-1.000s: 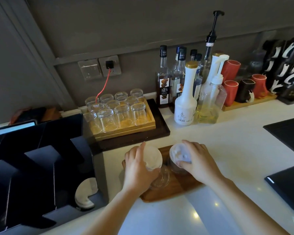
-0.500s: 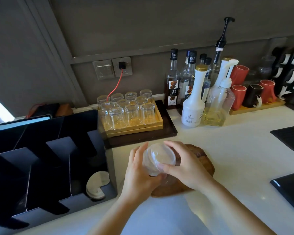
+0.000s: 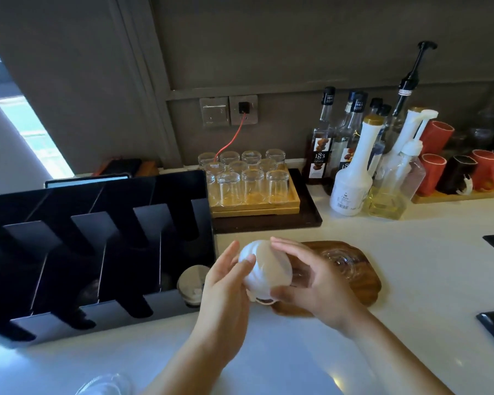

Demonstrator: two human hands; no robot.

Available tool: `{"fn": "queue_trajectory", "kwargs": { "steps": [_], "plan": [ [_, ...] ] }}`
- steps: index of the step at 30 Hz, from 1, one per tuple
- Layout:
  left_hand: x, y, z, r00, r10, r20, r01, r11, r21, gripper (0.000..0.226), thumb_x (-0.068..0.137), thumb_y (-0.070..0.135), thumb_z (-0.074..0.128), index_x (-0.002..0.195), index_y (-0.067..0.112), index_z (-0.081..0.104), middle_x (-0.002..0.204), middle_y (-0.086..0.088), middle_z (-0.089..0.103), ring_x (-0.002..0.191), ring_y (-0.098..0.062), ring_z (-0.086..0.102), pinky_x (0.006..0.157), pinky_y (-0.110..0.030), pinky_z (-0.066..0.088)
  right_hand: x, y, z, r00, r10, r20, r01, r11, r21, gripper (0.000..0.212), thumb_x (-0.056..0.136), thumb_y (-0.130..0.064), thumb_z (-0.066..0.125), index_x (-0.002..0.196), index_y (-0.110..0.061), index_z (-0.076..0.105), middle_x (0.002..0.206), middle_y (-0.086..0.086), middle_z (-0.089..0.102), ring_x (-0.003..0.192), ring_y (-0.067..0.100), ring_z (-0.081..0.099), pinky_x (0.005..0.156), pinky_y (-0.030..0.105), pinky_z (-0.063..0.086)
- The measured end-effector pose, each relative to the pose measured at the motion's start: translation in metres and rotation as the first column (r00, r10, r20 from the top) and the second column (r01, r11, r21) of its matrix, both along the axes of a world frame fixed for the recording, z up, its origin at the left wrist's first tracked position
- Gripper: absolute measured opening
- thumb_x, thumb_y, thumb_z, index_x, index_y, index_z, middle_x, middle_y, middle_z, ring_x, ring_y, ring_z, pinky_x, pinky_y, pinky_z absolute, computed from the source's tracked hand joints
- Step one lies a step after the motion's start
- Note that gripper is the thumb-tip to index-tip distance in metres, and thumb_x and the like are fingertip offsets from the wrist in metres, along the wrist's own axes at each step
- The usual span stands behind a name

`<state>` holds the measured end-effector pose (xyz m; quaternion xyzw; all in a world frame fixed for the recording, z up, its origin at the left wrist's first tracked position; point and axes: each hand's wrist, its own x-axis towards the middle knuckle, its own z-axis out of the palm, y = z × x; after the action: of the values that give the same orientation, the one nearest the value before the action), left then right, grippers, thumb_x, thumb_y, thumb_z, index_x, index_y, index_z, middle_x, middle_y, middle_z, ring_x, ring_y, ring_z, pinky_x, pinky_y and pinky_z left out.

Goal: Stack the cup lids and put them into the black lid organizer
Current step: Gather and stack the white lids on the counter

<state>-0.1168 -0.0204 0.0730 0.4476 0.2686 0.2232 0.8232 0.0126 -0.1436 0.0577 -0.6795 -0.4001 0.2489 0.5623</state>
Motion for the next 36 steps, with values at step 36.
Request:
{"fn": "queue_trajectory", "kwargs": {
  "steps": [36],
  "plan": [
    [-0.226, 0.1, -0.036, 0.961, 0.046, -0.274, 0.002, 0.985, 0.175, 0.026, 0.091, 0.014, 0.068, 0.115, 0.005, 0.075, 0.108, -0.03, 0.075, 0.091, -0.043, 0.076, 0.067, -0.047, 0.064, -0.202, 0.106, -0.016, 0.99, 0.032, -0.14, -0.059, 0.98, -0.189, 0.036, 0.095, -0.04, 0.059, 0.128, -0.025, 0.065, 0.107, -0.004, 0.075, 0.096, 0.015, 0.071, 0.08, 0.033, 0.061]
  ]
}}
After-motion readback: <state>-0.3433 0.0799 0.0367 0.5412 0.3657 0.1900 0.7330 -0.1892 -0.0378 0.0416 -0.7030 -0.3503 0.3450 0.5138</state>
